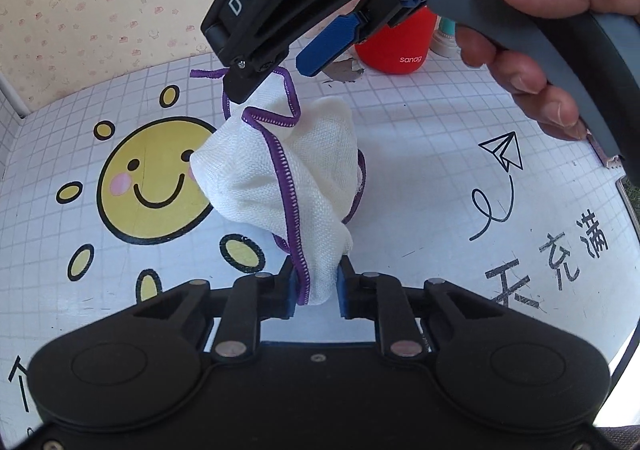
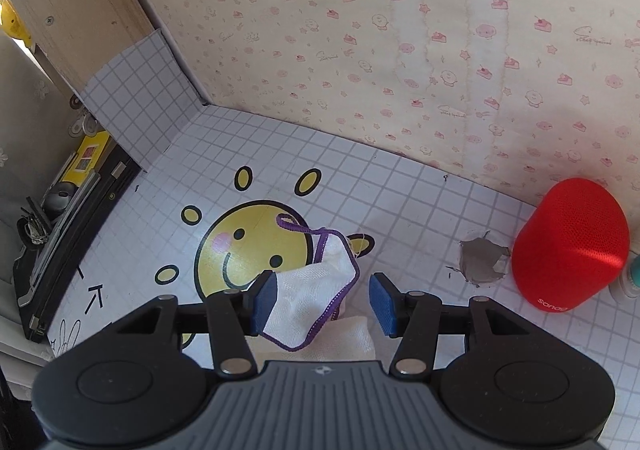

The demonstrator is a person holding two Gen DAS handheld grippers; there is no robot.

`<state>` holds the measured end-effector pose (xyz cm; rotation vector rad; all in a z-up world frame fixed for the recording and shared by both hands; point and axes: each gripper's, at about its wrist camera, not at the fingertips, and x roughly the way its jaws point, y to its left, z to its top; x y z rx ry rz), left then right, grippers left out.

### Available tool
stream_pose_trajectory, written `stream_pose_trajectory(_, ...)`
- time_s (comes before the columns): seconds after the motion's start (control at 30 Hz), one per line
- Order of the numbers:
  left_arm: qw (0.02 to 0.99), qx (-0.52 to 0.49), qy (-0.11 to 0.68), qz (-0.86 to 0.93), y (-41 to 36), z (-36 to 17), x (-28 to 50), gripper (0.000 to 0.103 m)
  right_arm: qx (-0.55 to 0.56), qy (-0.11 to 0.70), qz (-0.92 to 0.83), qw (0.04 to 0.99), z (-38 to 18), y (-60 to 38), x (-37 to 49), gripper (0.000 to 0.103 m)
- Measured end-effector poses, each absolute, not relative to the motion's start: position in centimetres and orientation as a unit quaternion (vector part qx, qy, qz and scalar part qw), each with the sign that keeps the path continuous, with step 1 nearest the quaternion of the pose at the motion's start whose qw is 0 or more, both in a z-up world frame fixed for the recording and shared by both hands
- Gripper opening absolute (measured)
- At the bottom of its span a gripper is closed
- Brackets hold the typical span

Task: Fold towel
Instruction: 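Lift the towel with the right gripper while the left gripper grasps another purple edge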

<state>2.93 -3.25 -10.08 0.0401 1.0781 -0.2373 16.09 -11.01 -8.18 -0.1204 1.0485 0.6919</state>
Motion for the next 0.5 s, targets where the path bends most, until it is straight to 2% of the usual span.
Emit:
stream_pose_trajectory(0.27, 0.853, 0.017, 0.512, -0.1, -3.3, -10.1, 2.9, 0.025, -0.069, 0.486, 0.339, 0.803, -8.8, -9.7, 17.7, 0.05)
stream_pose_trajectory(0.5, 0.854, -0.001, 0.511, -0.098, -2.9, -10.1, 3.3, 0.024, -0.096, 0.477, 0.355, 0.798, -9.5, -8.0, 18.7, 0.048)
